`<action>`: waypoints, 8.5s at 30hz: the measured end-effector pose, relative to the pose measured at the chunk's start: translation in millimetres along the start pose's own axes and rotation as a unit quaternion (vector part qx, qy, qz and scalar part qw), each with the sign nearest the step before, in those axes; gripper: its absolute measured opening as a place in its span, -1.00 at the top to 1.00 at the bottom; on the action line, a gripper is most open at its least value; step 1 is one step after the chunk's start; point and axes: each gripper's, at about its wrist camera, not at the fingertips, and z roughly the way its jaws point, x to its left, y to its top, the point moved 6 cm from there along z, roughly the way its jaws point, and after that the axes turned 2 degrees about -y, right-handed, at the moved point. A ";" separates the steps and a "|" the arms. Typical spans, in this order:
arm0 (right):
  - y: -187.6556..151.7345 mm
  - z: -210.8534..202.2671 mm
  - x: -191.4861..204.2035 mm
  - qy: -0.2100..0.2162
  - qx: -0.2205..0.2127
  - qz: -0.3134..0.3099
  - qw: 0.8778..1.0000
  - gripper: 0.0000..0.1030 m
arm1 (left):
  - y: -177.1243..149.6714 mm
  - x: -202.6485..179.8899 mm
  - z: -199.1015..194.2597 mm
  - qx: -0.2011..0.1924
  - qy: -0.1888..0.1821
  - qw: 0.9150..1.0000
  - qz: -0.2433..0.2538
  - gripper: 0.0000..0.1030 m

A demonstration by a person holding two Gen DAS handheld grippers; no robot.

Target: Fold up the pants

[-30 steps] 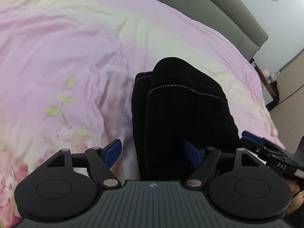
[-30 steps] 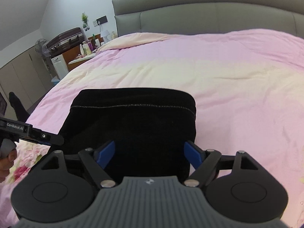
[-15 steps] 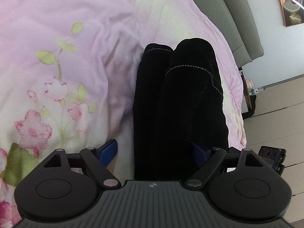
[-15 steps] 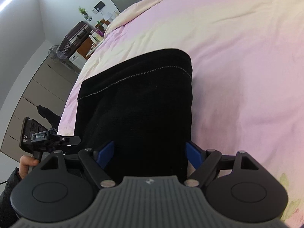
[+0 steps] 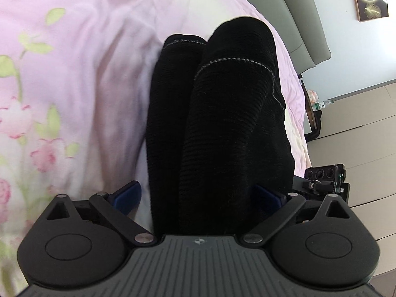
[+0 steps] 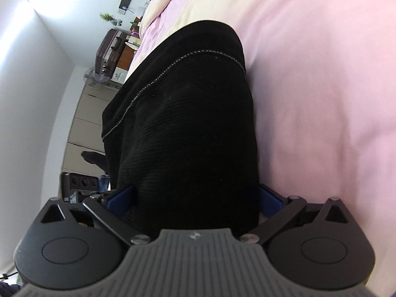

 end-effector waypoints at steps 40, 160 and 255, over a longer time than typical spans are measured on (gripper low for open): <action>-135.6 -62.1 47.8 -0.015 -0.048 0.053 0.997 -0.45 | -93.3 -41.6 -18.4 0.069 -0.006 0.997 0.045 -0.71; -292.4 -398.8 98.2 -0.555 -0.386 0.086 0.732 -0.90 | -186.2 -405.2 164.6 0.006 0.169 0.904 0.393 -0.84; -333.0 -382.3 134.5 -0.547 -0.414 0.128 0.716 -0.90 | -213.9 -417.7 136.2 -0.013 0.155 0.888 0.432 -0.84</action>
